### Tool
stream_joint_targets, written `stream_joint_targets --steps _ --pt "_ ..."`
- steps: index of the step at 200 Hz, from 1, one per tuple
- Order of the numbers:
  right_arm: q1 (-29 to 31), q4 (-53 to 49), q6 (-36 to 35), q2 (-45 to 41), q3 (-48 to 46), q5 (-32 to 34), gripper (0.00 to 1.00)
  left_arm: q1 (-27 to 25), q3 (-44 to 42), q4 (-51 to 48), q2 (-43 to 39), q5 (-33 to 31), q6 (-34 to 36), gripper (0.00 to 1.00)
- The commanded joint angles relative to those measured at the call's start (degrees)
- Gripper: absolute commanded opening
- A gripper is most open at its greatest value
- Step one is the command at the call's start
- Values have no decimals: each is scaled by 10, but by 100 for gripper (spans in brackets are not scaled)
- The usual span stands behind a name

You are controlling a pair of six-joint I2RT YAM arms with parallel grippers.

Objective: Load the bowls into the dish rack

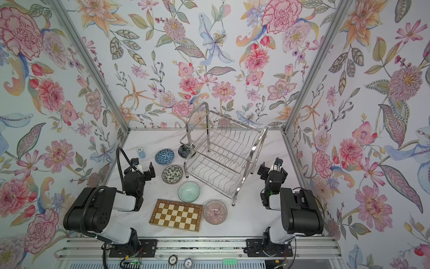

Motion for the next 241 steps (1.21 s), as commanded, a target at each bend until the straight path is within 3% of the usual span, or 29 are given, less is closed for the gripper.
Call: stream_joint_targets --steps 1,241 --pt "0 7 2 5 0 7 98 4 7 3 2 11 9 99" --pt "5 10 -1 7 -1 16 99 4 9 0 4 -5 3 99"
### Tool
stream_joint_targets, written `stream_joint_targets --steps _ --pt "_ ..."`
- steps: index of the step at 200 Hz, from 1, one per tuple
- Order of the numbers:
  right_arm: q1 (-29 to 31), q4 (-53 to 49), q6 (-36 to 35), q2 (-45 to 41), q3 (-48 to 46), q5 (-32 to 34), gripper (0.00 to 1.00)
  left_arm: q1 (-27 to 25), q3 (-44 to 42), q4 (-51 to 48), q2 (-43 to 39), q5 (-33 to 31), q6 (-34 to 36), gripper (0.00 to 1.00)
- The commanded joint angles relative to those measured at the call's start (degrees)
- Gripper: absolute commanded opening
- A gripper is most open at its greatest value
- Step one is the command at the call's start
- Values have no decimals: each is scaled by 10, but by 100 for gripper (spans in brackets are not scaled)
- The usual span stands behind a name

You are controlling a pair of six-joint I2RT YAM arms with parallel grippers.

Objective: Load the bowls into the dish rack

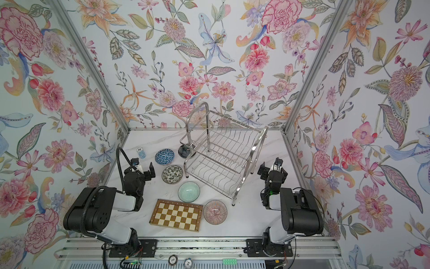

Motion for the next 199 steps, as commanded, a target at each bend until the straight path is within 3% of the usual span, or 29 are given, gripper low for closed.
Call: stream_joint_targets --steps 1,132,170,199 --pt "4 10 -1 7 -1 12 99 3 9 1 4 -5 4 99" --pt "23 16 -13 -9 -9 47 99 -1 8 2 0 -16 4 99" --pt "25 6 -8 -38 -17 69 99 -3 20 -45 -36 -38 -2 99" --pt "20 -64 11 -93 -7 93 98 -8 53 -142 -72 -102 -18 99"
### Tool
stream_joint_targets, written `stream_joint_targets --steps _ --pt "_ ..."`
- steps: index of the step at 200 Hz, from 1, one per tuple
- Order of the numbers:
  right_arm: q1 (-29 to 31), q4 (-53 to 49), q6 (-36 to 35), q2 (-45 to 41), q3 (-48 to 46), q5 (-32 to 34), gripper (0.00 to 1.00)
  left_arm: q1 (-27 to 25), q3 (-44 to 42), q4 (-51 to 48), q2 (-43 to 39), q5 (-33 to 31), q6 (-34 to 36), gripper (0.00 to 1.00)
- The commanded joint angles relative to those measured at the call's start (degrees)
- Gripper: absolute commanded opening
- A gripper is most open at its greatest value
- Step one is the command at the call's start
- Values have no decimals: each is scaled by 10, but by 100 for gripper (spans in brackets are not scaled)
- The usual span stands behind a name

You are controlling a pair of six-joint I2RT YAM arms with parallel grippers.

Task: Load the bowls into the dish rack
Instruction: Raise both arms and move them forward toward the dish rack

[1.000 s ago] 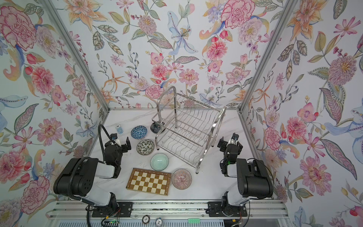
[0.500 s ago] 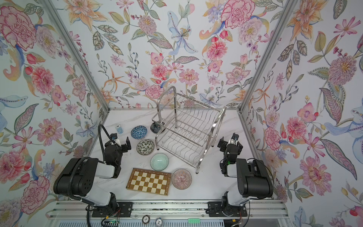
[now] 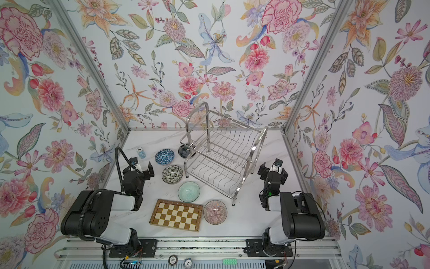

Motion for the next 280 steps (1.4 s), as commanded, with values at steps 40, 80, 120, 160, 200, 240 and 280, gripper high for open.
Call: stream_joint_targets --steps 40,80,120,160,200,240,280 --pt "-21 -129 52 -112 26 45 98 -9 129 -255 -76 -125 -57 99" --pt "-28 -214 93 -168 53 20 98 -10 210 -362 -108 -4 -103 99" --pt "-28 -283 114 -230 57 -36 98 -16 246 -415 -129 113 -134 99" --pt "-37 -298 100 -296 34 -222 99 -17 252 -406 -127 202 -158 99" --pt "-49 -304 135 -286 52 -351 98 -21 278 -415 -98 292 -173 99" --pt "-58 -300 155 -237 83 -392 96 -36 283 -425 -100 301 -166 99" --pt "-73 -287 182 -165 130 -409 94 -65 281 -436 -104 292 -134 99"
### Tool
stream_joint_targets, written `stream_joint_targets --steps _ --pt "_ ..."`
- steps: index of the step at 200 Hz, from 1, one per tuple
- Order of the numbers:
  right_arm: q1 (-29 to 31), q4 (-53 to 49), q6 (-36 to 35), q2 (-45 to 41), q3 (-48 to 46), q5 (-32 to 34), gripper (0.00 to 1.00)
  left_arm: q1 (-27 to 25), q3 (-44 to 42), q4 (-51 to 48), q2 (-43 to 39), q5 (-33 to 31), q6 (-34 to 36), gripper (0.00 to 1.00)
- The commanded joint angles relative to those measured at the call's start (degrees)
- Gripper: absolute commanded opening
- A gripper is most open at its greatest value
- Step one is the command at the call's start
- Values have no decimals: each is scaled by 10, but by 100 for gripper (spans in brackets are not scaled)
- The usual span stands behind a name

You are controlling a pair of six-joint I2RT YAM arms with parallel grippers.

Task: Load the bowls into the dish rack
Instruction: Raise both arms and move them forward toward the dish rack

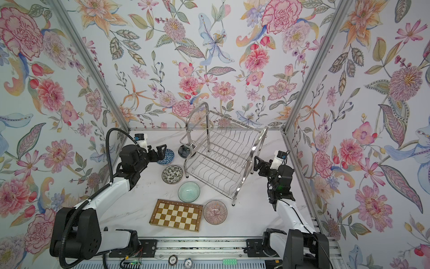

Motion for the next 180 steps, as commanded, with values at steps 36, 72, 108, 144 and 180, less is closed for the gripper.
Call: stream_joint_targets --steps 36,72,108,144,180 --pt "-41 36 61 88 65 -56 92 -21 6 8 -9 73 41 99" --pt "-56 33 69 141 105 -65 89 -22 1 21 -15 151 57 99" --pt "-73 27 67 187 152 -77 87 -23 -6 39 -15 189 57 99" --pt "-77 19 66 250 222 -100 84 -24 -3 40 -10 190 52 99" --pt "-83 -6 93 307 293 -125 78 -31 -1 34 -9 187 50 99"
